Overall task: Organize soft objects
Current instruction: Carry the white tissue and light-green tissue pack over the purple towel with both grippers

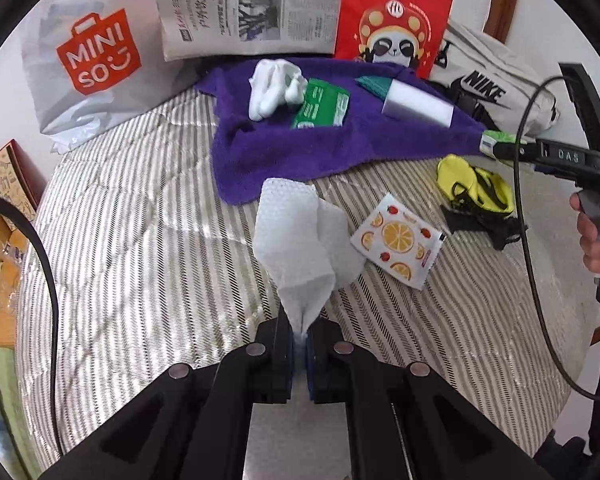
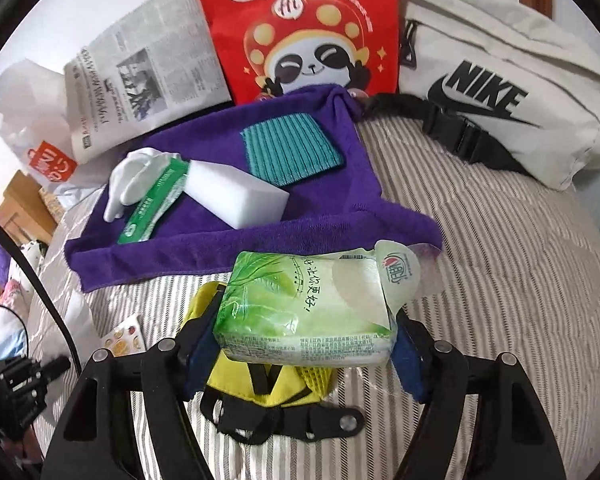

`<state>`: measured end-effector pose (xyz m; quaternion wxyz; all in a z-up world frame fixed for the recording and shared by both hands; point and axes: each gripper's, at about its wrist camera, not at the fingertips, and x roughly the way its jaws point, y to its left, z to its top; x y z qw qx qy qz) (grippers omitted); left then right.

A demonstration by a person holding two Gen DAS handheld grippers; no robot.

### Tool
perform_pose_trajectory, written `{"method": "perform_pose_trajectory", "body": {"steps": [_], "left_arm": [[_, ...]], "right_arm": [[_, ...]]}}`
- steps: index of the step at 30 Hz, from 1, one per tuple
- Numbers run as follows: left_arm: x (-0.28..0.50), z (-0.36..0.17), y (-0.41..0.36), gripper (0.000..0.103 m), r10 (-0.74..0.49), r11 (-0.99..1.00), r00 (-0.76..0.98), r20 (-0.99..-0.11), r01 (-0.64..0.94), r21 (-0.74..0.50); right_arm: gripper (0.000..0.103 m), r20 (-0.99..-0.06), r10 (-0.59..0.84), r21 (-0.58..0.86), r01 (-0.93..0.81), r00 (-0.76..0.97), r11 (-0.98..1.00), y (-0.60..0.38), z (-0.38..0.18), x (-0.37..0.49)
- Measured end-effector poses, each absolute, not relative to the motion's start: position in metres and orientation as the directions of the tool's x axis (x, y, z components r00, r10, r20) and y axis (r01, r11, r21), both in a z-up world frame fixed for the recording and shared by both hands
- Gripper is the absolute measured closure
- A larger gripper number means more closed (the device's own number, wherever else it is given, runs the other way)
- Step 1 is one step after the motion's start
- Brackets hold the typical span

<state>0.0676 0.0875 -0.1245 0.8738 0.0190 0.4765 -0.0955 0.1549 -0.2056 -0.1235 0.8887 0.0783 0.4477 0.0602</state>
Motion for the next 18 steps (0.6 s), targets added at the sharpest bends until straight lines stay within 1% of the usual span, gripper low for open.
{"method": "perform_pose_trajectory", "body": {"steps": [5,11,18], "left_arm": [[0.061,-0.107,0.095,0.097,-0.205,0.975,0.546,-0.813,0.189,-0.119],[0.063,-0.086,0.087,0.097,-0.212,0.971,0.57,-0.794,0.212,-0.107],[0.086,-0.069,0.077,0.097,-0.232,0.966,0.582,-0.779,0.232,-0.114]], "right_arm": [[0.03,-0.767,0.195,0.2,-0.061,0.612,0.978,-0.209,-0.11,0.147],[0.03,-0.748,0.209,0.198,-0.089,0.63,0.976,-0.21,-0.094,0.147],[0.03,-0.742,0.238,0.194,-0.138,0.626,0.971,-0.205,-0.082,0.163]]}}
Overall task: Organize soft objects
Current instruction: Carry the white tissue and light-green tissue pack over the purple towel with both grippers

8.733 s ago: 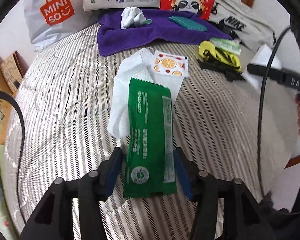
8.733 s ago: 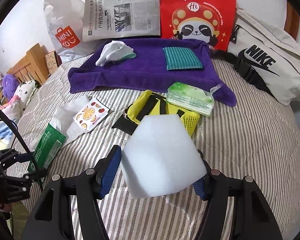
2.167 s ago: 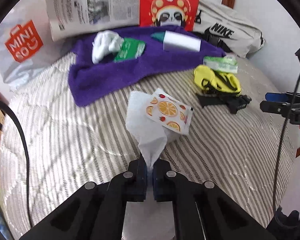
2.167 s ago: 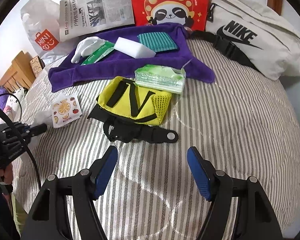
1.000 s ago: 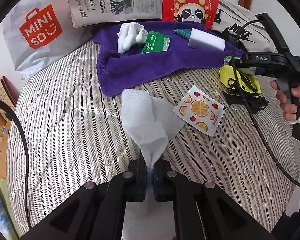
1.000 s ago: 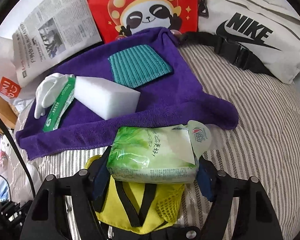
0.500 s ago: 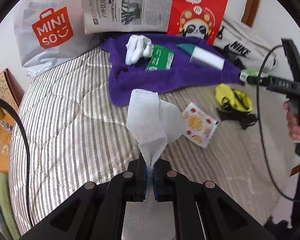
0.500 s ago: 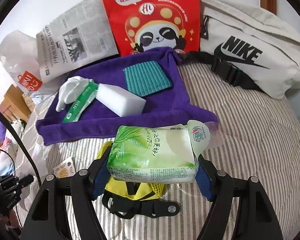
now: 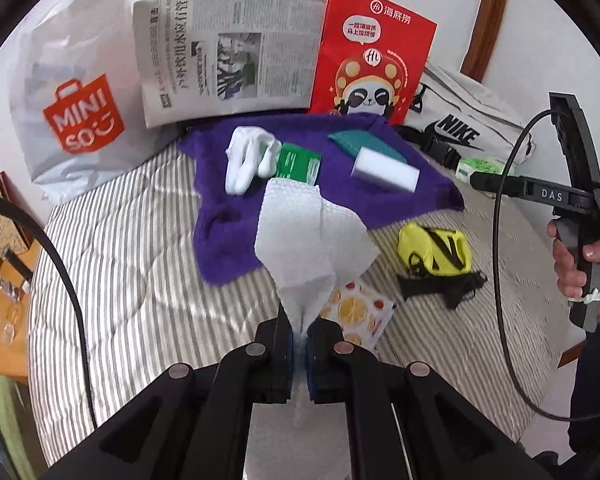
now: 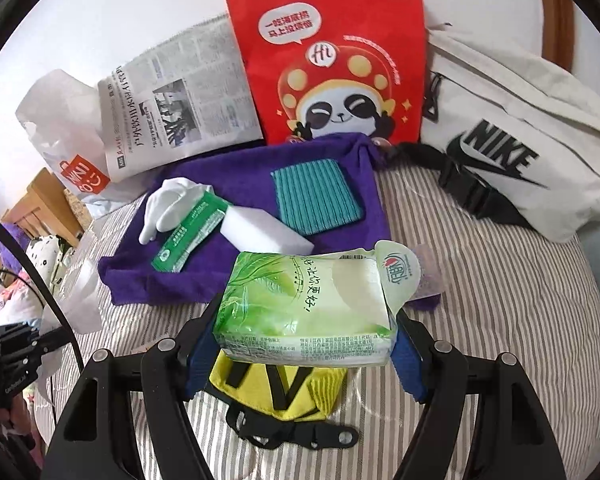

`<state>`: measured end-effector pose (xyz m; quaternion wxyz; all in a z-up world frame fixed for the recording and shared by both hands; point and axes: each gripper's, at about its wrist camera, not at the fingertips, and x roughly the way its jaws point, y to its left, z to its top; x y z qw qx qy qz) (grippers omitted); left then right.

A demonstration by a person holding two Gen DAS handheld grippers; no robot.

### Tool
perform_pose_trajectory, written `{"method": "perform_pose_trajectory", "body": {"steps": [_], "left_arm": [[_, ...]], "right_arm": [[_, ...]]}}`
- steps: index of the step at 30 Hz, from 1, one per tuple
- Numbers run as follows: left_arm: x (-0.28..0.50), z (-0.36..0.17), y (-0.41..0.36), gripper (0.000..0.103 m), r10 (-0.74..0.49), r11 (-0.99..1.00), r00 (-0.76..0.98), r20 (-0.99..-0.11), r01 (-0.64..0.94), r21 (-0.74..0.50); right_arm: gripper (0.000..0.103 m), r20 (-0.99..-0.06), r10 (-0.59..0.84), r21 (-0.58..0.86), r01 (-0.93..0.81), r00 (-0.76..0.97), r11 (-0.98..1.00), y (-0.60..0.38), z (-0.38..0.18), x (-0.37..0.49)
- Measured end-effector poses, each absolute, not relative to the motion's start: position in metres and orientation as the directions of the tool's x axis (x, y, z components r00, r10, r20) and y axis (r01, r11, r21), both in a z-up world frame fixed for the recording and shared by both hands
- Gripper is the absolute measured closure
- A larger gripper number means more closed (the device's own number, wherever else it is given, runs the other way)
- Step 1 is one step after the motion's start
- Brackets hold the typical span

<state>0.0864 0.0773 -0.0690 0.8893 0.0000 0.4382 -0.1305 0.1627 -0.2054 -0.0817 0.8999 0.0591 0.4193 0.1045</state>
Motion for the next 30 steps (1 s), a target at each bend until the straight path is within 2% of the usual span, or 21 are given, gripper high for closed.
{"method": "perform_pose_trajectory", "body": {"steps": [17,24,30], "left_arm": [[0.19,-0.06,0.06,0.097,-0.24,0.961,0.573,-0.784,0.253,-0.109],[0.234,-0.073,0.05,0.097,-0.243,0.957,0.544,-0.803,0.27,-0.107],[0.259,-0.087,0.05,0.097,-0.238,0.958,0.519,-0.821,0.266,-0.11]], "right_arm": [[0.03,-0.736,0.257,0.158,-0.21,0.627,0.965,-0.185,-0.073,0.256],[0.03,-0.749,0.294,0.15,-0.281,0.594,0.948,-0.162,-0.088,0.3],[0.03,-0.776,0.243,0.094,-0.274,0.582,0.957,-0.156,-0.108,0.334]]}}
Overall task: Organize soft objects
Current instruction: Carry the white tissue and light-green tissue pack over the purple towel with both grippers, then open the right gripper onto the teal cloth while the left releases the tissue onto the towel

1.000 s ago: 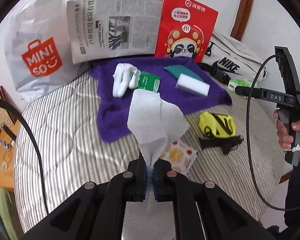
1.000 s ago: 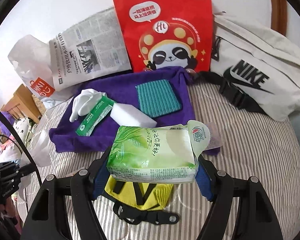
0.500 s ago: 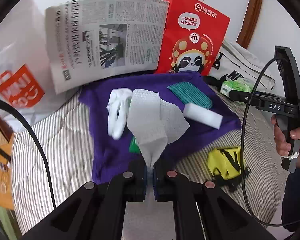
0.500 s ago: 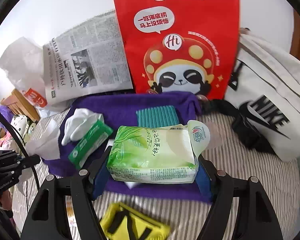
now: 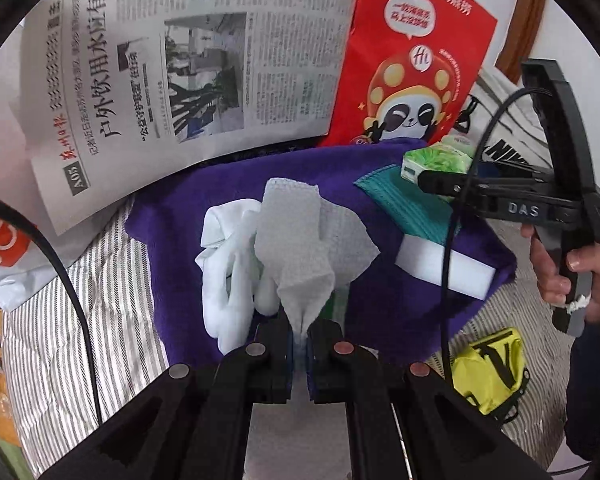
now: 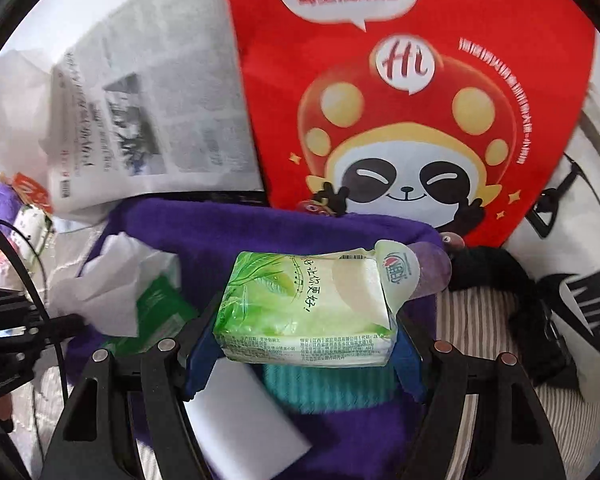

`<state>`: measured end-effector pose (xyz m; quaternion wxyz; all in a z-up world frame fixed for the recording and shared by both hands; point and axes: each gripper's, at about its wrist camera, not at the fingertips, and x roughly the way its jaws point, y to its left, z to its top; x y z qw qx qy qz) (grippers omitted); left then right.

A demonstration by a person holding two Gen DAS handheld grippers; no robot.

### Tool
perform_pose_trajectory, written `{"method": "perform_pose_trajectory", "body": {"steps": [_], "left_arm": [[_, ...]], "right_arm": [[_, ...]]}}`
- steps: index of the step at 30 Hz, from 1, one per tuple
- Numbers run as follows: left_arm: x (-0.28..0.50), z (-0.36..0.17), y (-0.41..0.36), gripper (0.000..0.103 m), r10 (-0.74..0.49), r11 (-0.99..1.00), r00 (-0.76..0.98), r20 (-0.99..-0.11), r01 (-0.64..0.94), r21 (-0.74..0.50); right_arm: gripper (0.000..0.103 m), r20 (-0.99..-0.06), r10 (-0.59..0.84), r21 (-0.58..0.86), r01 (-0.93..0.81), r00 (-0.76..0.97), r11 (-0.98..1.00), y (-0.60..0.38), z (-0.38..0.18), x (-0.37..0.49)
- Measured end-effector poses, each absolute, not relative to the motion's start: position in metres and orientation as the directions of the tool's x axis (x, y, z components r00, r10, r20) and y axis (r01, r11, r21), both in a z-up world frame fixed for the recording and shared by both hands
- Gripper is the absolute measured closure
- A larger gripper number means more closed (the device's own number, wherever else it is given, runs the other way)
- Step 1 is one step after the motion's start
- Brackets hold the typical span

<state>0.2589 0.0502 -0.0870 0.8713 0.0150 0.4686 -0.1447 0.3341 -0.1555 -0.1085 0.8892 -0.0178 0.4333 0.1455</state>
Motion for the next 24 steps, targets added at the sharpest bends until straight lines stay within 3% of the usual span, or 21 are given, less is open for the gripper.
{"method": "perform_pose_trajectory", "body": {"steps": [24], "left_arm": [[0.303,-0.121,0.037,0.096,-0.212,0.952,0.487,-0.847,0.298,-0.067]], "right_arm": [[0.027,-0.831,0.24,0.125,-0.253,0.501,0.959,-0.161,-0.148,0.371]]}}
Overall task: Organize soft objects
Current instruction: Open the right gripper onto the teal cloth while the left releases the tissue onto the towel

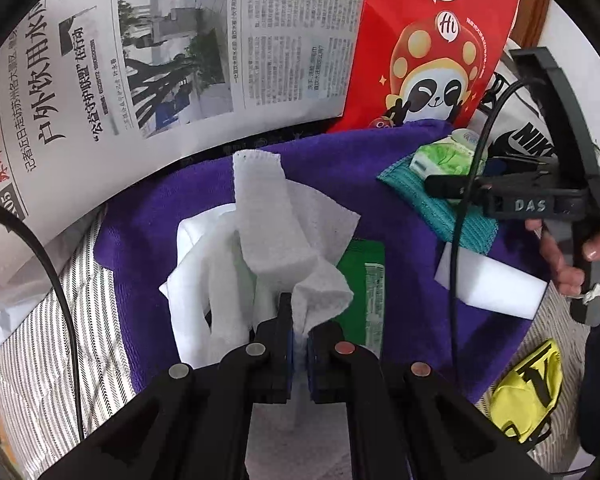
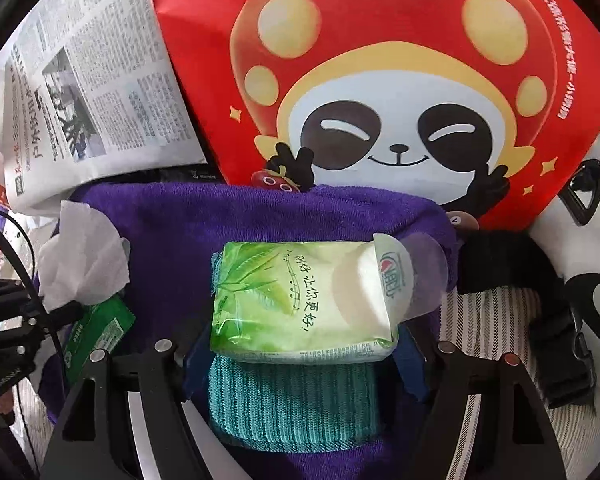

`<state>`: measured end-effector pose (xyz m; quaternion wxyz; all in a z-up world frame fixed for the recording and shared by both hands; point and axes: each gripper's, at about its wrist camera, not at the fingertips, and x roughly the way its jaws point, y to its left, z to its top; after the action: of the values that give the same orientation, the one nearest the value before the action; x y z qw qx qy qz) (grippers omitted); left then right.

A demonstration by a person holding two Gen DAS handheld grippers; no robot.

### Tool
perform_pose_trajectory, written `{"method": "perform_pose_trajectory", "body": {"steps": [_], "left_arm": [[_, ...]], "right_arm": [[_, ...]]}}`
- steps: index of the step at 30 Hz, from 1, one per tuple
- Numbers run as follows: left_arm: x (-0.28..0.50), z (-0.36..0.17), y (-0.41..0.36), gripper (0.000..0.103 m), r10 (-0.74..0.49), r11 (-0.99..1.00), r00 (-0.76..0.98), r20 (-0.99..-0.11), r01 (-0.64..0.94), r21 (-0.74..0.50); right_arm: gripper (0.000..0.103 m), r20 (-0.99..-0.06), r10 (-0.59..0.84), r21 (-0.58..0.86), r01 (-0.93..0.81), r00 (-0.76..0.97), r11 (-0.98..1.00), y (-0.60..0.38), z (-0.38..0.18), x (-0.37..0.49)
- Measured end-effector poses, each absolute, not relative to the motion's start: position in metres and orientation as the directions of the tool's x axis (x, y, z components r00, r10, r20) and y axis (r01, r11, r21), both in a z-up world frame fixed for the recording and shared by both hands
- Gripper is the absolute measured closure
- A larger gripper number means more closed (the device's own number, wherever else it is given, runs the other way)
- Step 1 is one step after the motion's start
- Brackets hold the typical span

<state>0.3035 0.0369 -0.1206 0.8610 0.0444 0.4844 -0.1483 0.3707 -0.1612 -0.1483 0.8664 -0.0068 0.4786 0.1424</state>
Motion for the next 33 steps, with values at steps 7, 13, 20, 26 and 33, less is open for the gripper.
{"method": "perform_pose_trajectory", "body": {"steps": [7,13,20,26,33], "left_arm": [[0.307,-0.121,0.041,0.096,-0.225,0.95,0.515,-0.827,0.304,-0.069],[0.316,-0.125,0.02,0.096,-0.301,0.932,0.509,-0.807,0.336,-0.135],[0.32,-0.129,-0.002,0.096,-0.302,0.924,0.504,-0.809,0.363,-0.119],[0.319,-0.127,0.007,0.075,-0.341,0.918,0.478,-0.81,0.355,-0.177],[0.304,-0.113,0.014,0.04,-0.303,0.922,0.505,-0.808,0.371,-0.114]], "right_arm": [[0.016,-0.789,0.271,0.151,-0.253,0.552,0.956,-0.173,-0.133,0.371],[0.015,-0.76,0.311,0.184,-0.27,0.57,0.945,-0.171,-0.121,0.366],[0.015,-0.754,0.303,0.168,-0.274,0.583,0.947,-0.168,-0.108,0.362],[0.015,-0.762,0.291,0.16,-0.268,0.578,0.95,-0.173,-0.1,0.362],[0.015,-0.755,0.246,0.104,-0.259,0.608,0.96,-0.184,-0.089,0.338]]}}
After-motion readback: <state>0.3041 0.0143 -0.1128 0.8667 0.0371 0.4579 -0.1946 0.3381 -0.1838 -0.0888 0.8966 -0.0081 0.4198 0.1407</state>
